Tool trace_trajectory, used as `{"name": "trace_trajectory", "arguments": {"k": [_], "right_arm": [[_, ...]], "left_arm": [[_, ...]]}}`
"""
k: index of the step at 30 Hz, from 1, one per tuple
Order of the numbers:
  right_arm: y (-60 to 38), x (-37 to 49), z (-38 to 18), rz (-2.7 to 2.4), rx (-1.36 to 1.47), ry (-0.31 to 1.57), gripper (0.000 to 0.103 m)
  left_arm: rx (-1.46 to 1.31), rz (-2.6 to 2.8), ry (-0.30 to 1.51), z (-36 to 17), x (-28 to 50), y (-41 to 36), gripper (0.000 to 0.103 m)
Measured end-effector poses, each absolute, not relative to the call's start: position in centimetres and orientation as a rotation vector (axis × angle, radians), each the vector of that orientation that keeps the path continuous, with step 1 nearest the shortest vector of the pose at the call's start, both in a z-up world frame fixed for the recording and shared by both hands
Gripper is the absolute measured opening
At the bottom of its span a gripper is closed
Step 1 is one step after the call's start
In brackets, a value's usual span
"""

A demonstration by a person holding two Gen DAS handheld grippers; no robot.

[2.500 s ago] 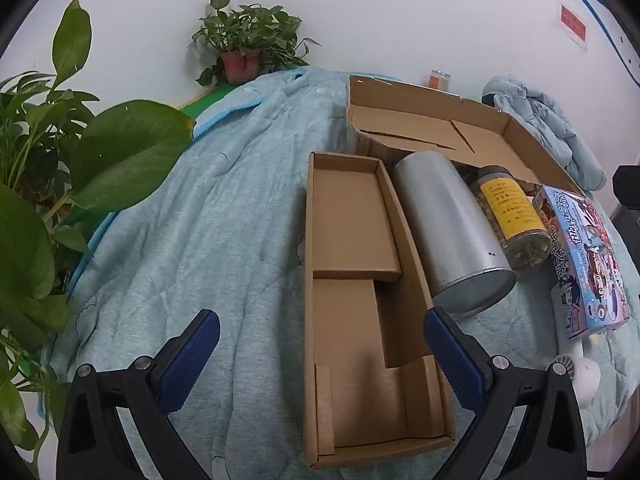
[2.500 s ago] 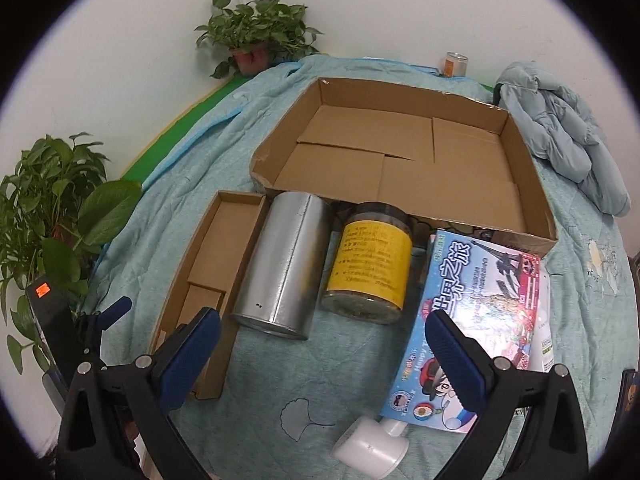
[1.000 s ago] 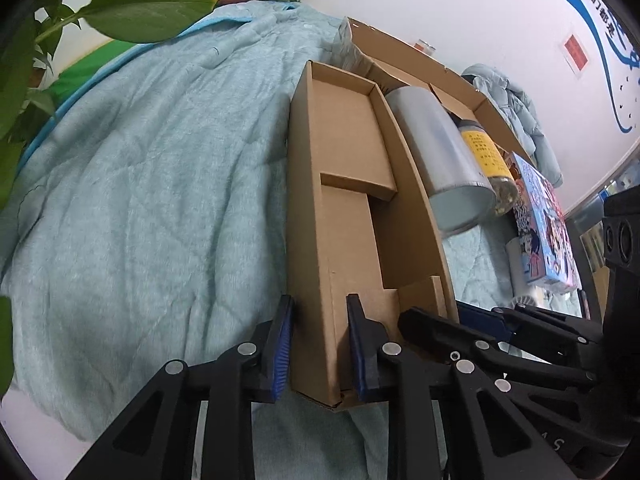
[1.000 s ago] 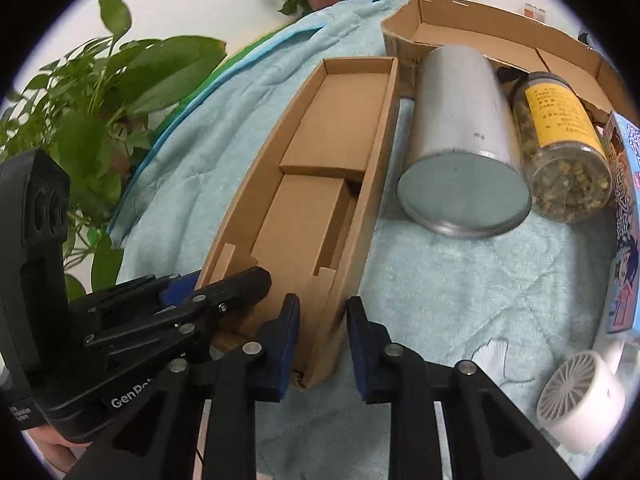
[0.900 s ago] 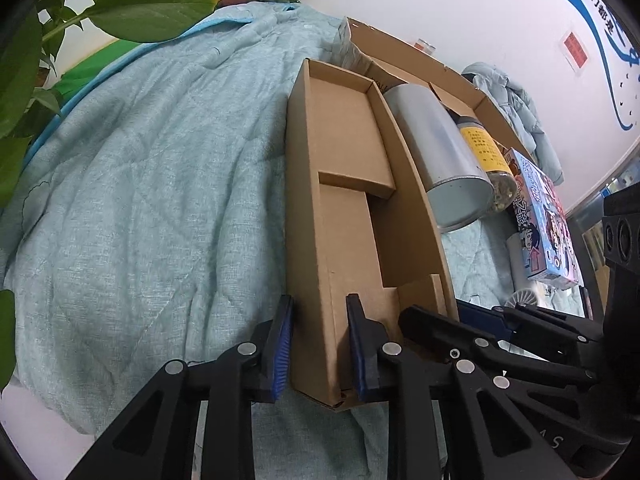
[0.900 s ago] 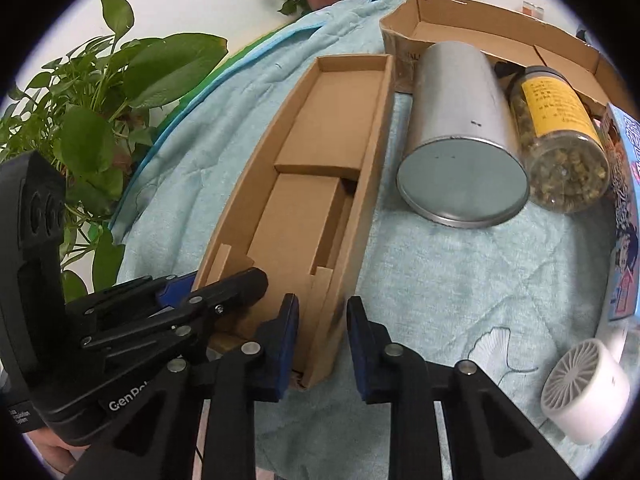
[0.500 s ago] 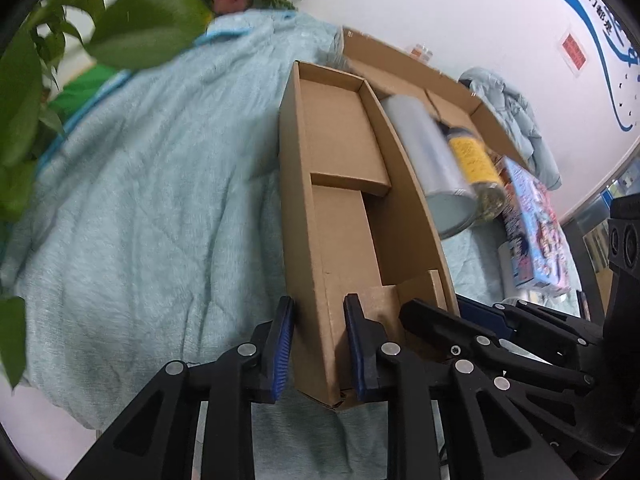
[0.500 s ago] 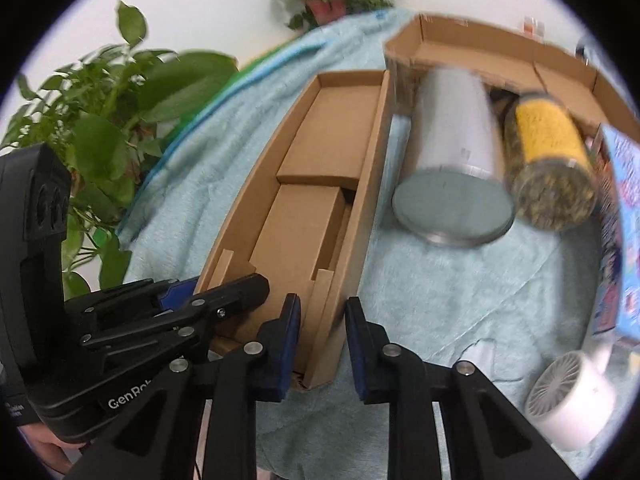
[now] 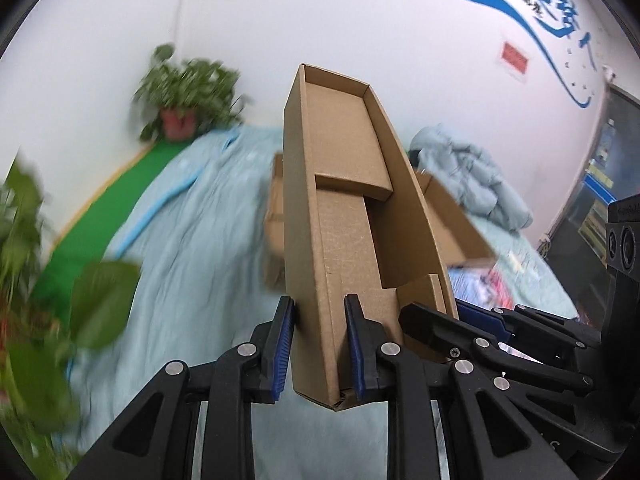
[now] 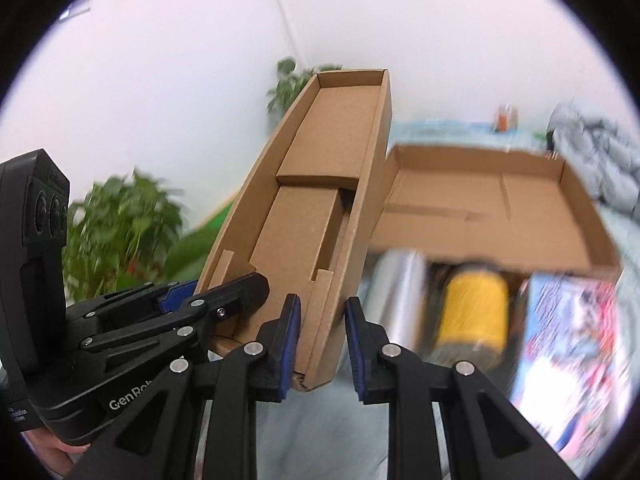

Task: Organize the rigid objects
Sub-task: 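Lift the insert tray with both grippers and lower it into the large box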

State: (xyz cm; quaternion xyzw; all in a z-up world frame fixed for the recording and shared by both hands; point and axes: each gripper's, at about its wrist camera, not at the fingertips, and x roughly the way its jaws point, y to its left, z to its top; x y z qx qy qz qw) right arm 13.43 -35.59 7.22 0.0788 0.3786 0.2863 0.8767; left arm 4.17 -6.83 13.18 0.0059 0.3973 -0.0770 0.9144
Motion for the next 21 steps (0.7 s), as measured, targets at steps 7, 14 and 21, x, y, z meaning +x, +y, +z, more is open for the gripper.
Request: {"name": "trace_trajectory", "arguments": {"k": [7,14,21], "right_arm": [[-37.2,20.5,9.7,0.541,0.158,0.76,0.022],[-37.0,28.9,7.9,0.567,0.217,0.917,0.022],[-35.4,33.8,5.4,0.57,0.203,1.01,0.022]], "left_arm": [[0.048,-0.206,0.826,15.9,14.8,-10.0,0.022],[0.086,-0.178,0.878,15.9,25.9,-10.9,0.022],[0.034,-0.184,0.969,12.1,32.7,-9.0,0.022]]}}
